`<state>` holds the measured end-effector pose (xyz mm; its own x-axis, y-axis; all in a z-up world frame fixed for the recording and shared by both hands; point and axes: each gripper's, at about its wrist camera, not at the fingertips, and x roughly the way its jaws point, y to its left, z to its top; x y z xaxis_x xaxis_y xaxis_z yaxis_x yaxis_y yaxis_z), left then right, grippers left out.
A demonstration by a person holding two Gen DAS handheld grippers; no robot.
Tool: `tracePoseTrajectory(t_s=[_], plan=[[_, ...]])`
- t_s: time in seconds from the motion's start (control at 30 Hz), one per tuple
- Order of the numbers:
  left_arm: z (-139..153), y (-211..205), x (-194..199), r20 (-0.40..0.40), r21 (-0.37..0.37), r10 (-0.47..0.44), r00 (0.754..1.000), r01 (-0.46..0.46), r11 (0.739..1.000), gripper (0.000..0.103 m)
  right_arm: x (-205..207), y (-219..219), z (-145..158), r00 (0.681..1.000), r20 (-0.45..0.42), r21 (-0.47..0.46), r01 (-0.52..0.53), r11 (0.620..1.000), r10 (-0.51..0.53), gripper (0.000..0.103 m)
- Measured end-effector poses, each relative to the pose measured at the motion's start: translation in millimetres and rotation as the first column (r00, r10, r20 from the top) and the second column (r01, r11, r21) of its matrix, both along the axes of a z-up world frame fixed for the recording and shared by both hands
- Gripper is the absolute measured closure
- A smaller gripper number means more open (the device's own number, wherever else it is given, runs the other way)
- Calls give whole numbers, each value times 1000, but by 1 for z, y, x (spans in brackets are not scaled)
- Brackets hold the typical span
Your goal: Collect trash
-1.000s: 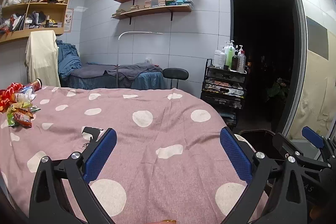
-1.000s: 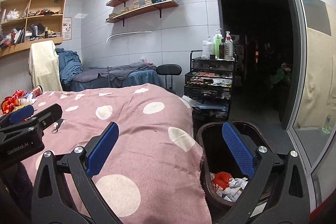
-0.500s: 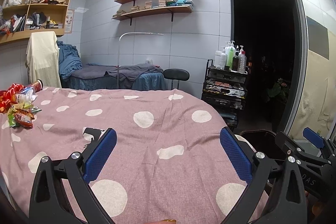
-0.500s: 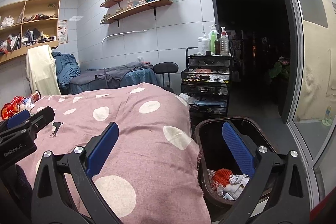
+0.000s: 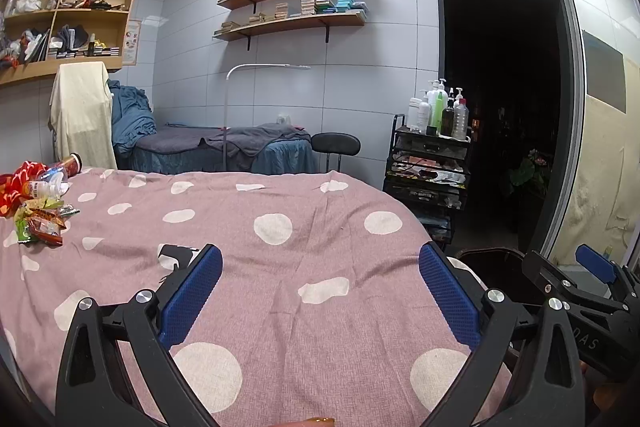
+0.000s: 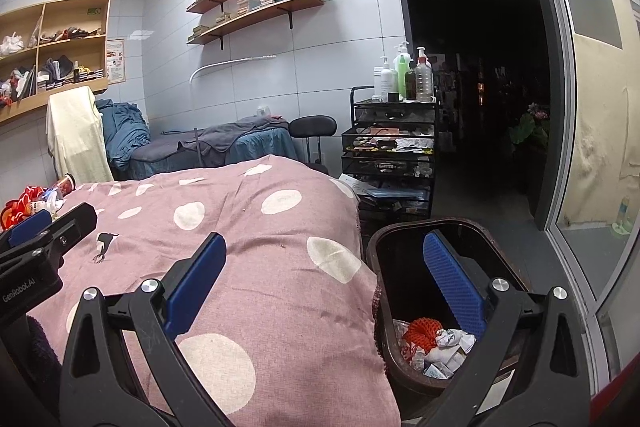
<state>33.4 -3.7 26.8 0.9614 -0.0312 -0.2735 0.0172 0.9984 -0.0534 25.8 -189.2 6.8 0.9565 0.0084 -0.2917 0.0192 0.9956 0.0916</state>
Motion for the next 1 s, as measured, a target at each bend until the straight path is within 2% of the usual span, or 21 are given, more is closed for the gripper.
tracePoseTrajectory(t_s=[1.0], plan=[[1,-6,-4,9,6,-5,1000,5,1000,5,-1,-1,-2,1000,-3,6,4,1000,-4,5]])
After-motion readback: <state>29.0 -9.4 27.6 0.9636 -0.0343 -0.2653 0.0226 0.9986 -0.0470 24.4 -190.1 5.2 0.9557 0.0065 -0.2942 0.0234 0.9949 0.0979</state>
